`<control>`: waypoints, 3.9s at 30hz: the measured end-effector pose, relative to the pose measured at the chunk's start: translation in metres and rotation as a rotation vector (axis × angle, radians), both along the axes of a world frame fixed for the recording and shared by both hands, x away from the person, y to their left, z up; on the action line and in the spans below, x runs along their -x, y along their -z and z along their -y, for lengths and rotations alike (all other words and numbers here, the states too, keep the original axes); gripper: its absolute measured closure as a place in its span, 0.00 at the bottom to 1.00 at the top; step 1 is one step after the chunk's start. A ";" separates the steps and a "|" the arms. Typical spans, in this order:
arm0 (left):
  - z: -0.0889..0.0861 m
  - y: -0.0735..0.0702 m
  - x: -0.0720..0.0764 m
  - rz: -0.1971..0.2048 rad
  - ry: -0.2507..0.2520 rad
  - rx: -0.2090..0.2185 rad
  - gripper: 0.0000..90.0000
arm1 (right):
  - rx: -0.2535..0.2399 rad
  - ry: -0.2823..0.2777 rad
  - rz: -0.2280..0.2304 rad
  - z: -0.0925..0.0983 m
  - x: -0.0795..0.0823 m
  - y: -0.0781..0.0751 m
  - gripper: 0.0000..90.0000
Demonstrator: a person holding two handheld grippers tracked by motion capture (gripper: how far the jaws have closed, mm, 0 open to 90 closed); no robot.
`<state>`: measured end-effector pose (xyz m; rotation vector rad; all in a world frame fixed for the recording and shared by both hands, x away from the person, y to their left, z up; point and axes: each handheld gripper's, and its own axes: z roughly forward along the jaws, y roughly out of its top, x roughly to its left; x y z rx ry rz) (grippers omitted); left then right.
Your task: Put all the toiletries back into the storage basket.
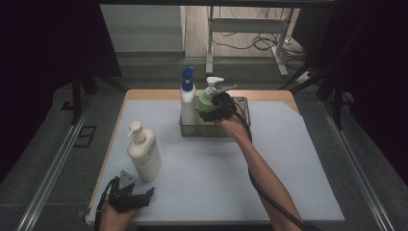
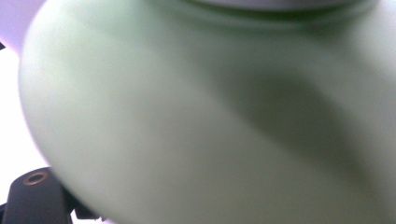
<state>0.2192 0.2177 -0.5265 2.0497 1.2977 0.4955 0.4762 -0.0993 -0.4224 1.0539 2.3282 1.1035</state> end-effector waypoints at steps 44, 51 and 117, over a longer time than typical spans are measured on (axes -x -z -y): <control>0.000 0.000 0.000 0.001 -0.003 0.000 0.12 | -0.016 0.050 -0.041 0.061 0.028 -0.002 0.78; 0.000 0.000 0.000 0.001 -0.002 0.000 0.12 | 0.012 0.101 -0.044 0.063 0.013 0.010 0.97; 0.000 -0.002 -0.001 -0.012 0.000 -0.001 0.13 | -0.020 0.071 -0.041 0.067 0.022 0.014 0.60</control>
